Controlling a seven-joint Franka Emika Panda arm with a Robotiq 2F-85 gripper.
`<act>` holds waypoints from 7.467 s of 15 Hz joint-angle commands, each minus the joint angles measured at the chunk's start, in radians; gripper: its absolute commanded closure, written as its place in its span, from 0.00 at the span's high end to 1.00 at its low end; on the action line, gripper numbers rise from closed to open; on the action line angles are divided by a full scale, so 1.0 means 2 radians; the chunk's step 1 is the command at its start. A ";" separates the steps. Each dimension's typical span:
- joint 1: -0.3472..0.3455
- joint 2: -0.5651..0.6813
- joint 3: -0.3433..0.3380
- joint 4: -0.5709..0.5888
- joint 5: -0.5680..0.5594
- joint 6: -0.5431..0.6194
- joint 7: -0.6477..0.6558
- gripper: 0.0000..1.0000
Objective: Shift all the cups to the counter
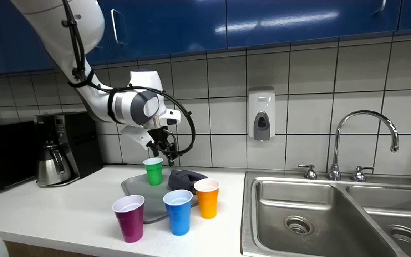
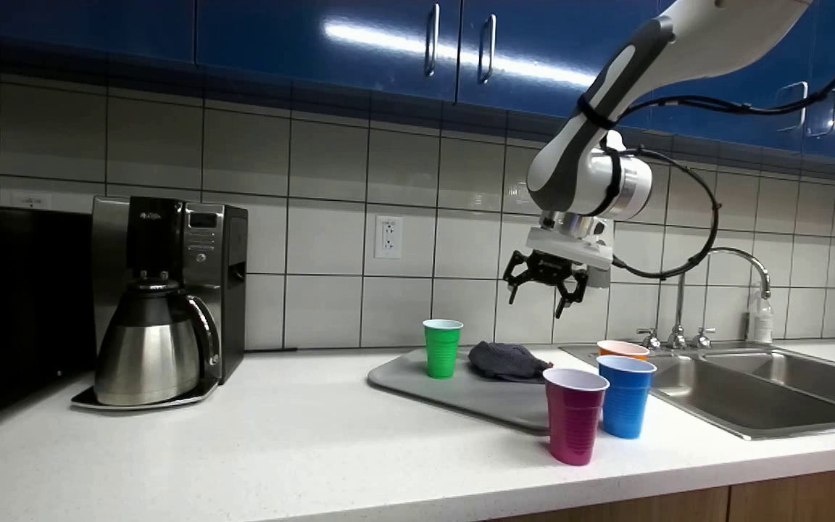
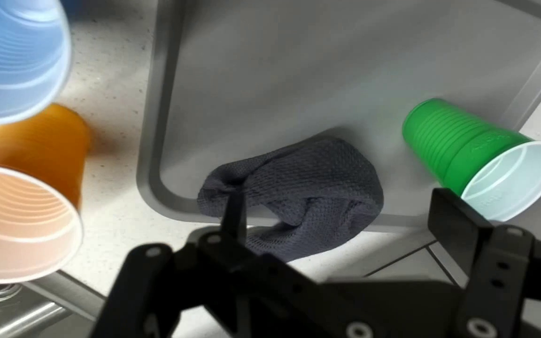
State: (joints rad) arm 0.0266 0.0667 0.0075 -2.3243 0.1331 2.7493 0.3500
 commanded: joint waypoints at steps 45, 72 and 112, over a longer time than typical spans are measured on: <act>0.061 0.324 -0.008 0.391 -0.017 -0.144 -0.018 0.35; 0.070 0.240 0.001 0.314 -0.014 -0.129 -0.032 0.00; 0.065 0.032 0.101 -0.057 0.027 0.008 -0.250 0.00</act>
State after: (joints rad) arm 0.1819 0.1711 0.1858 -2.4003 0.1615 2.7528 -0.1059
